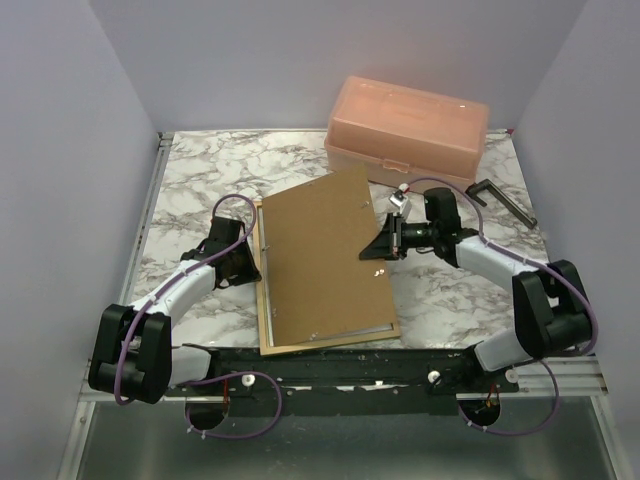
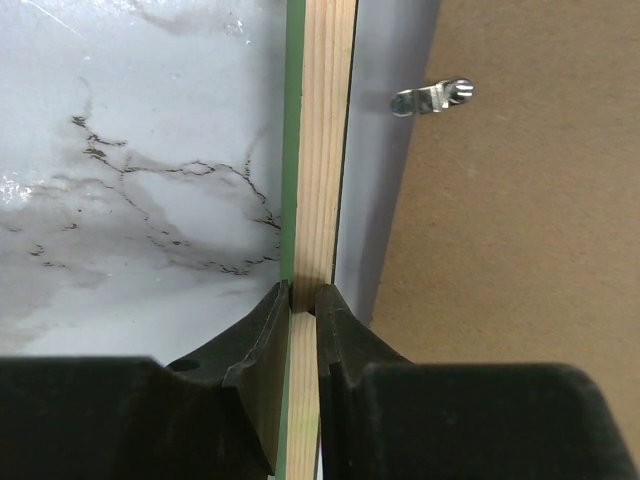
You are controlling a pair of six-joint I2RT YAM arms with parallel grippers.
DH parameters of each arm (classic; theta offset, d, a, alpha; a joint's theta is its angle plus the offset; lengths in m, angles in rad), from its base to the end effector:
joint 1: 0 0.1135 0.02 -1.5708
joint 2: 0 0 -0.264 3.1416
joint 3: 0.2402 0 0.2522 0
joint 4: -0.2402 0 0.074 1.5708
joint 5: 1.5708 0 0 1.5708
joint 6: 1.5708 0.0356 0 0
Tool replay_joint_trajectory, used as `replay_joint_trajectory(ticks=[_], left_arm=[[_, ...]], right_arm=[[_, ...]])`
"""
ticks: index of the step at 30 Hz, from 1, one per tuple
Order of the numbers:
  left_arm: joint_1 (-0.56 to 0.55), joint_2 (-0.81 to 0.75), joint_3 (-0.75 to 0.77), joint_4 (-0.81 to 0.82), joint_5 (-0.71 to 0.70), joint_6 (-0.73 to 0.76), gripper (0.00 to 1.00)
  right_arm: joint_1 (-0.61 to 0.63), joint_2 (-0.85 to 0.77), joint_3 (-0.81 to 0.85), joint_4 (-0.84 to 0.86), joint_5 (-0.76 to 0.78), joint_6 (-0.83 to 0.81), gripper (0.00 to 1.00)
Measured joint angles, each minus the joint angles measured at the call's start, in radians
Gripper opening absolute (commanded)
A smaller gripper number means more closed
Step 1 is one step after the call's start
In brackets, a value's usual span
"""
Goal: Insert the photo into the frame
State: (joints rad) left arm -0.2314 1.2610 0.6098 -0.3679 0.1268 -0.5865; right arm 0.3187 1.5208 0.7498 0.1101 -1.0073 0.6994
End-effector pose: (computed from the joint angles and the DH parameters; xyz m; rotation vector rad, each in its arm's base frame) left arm 0.2209 -0.0567 0.1711 -0.4209 2.6154 -0.4524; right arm 0.2733 0.1219 0.1924 -0.1731 2.3682 1.6498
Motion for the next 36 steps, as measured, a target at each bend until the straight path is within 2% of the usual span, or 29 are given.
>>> replay_joint_trajectory(ticks=[3,8,11,16,21,28,36], left_arm=[[0.0,-0.002,0.0,0.0,0.0,0.001,0.24],[-0.003,-0.076,-0.016,-0.019,0.001,-0.002,0.57],[-0.006,-0.214,-0.016,-0.06,0.001,-0.01,0.69],[-0.006,-0.456,0.073,-0.17,-0.019,-0.024,0.72],[-0.006,-0.56,0.221,-0.277,-0.077,-0.049,0.7],[-0.006,-0.604,0.389,-0.418,-0.194,-0.087,0.68],[-0.006,-0.539,0.527,-0.499,-0.256,-0.095,0.66]], right_arm=[[0.0,-0.064,0.021,-0.068,0.022,-0.032,0.01],[0.0,-0.159,0.029,-0.141,0.056,-0.054,0.01],[-0.006,-0.204,0.029,-0.168,0.066,-0.053,0.01],[-0.013,-0.291,0.029,-0.157,0.056,-0.014,0.01],[-0.017,-0.389,0.029,-0.044,0.001,0.098,0.01],[-0.018,-0.532,-0.004,0.183,-0.078,0.245,0.01],[-0.018,-0.553,-0.076,0.397,-0.13,0.386,0.01]])
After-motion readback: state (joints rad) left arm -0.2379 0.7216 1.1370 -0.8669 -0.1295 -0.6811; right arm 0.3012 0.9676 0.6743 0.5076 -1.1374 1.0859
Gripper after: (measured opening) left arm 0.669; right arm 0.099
